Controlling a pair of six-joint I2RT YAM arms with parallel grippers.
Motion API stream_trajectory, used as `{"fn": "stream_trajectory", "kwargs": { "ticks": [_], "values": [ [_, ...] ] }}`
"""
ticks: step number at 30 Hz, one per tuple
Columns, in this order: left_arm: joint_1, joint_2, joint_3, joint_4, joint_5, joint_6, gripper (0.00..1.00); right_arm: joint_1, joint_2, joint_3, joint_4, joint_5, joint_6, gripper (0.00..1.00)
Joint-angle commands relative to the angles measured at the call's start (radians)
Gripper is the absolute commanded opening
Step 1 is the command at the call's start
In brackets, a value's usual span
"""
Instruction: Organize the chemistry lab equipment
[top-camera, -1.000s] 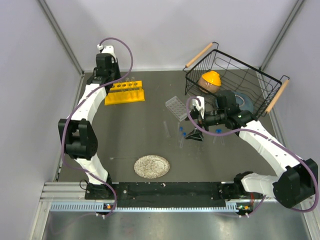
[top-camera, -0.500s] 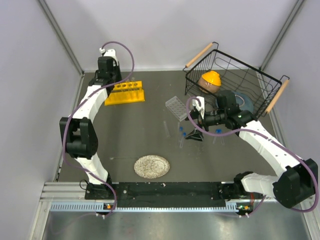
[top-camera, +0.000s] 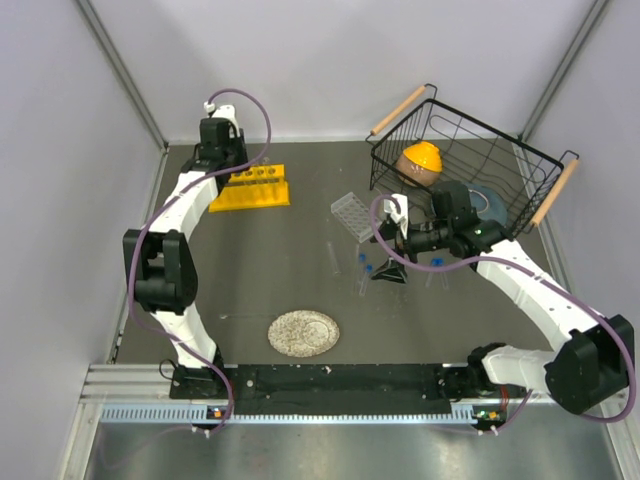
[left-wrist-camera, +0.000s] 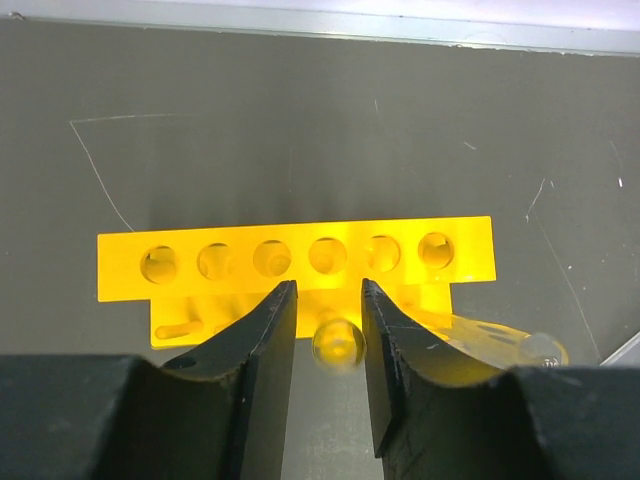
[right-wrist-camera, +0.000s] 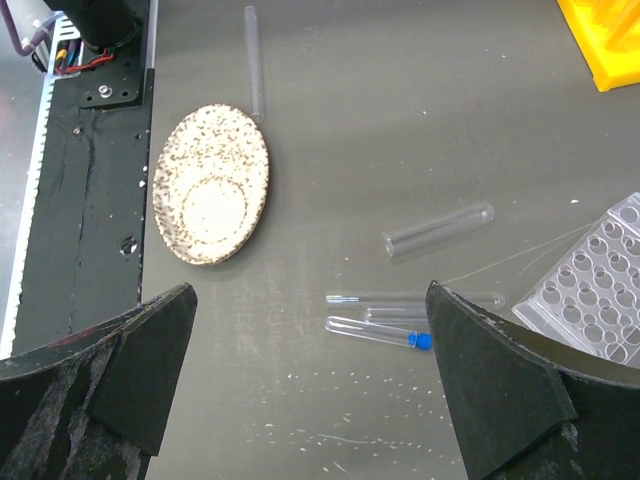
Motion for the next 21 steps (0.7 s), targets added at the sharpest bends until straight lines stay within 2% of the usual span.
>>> {"fn": "stream_trajectory", "kwargs": {
  "ticks": [1, 7, 14, 21],
  "values": [
    [-0.003, -0.018, -0.017, 0.047, -0.004, 0.001, 0.40, -0.009, 0.004, 0.004, 0.002, -0.018, -0.034, 0.99],
    [-0.003, -0.061, -0.030, 0.038, -0.027, -0.004, 0.54, -0.009, 0.007, 0.004, -0.004, -0.012, -0.045, 0.99],
    [-0.003, -0.187, -0.057, 0.038, -0.085, -0.008, 0.68, -0.009, 0.006, 0.001, -0.012, -0.012, -0.061, 0.99],
    [-0.002, -0.342, -0.158, 0.053, -0.137, -0.043, 0.77, -0.009, -0.002, -0.007, -0.021, -0.011, -0.090, 0.99]
  ]
}}
